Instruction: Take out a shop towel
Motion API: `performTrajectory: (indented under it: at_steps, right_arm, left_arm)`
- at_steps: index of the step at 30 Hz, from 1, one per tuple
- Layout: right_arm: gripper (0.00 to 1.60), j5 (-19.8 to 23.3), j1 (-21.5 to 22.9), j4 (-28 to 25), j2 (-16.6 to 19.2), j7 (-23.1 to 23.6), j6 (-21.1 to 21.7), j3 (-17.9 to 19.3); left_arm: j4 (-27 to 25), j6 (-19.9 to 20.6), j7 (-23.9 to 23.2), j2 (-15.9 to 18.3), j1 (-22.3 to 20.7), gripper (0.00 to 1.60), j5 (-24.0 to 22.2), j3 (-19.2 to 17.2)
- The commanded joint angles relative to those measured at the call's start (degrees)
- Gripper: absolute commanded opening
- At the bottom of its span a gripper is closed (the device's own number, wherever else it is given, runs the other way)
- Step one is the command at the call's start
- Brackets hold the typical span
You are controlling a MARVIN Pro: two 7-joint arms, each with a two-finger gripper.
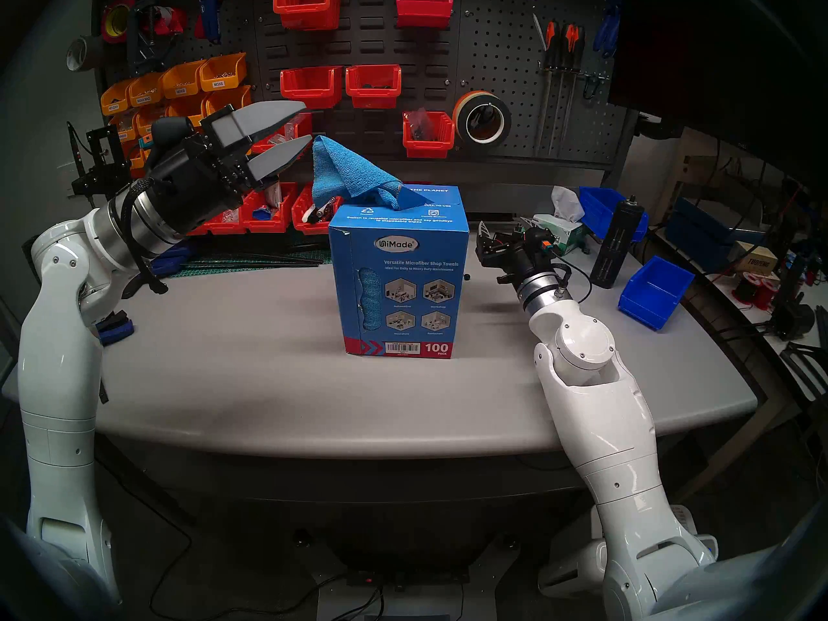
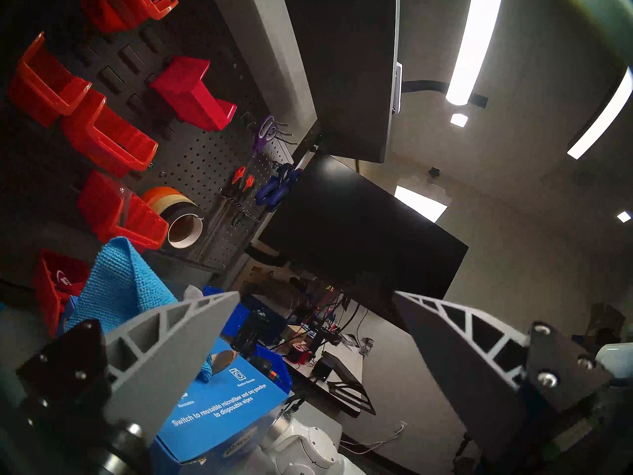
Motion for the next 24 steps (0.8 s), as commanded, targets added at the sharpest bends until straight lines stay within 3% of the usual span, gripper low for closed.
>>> performTrajectory:
  at_steps: [1, 10, 24]
  right_arm:
    - [1.60, 0.0, 1.5, -2.0, 0.0, 0.1, -0.4, 0.1]
    - [1.60, 0.0, 1.5, -2.0, 0.0, 0.1, -0.4, 0.1]
    - [1.60, 0.0, 1.4, -2.1, 0.0, 0.1, -0.4, 0.1]
  left_arm:
    - [-1.5, -0.7, 1.9, -2.3, -4.0, 1.60, -4.1, 0.4]
    - [-4.5, 0.6, 5.1, -3.7, -3.4, 1.60, -8.5, 1.6]
    - [-9.2, 4.0, 11.5, -4.2, 3.4, 1.60, -12.9, 0.8]
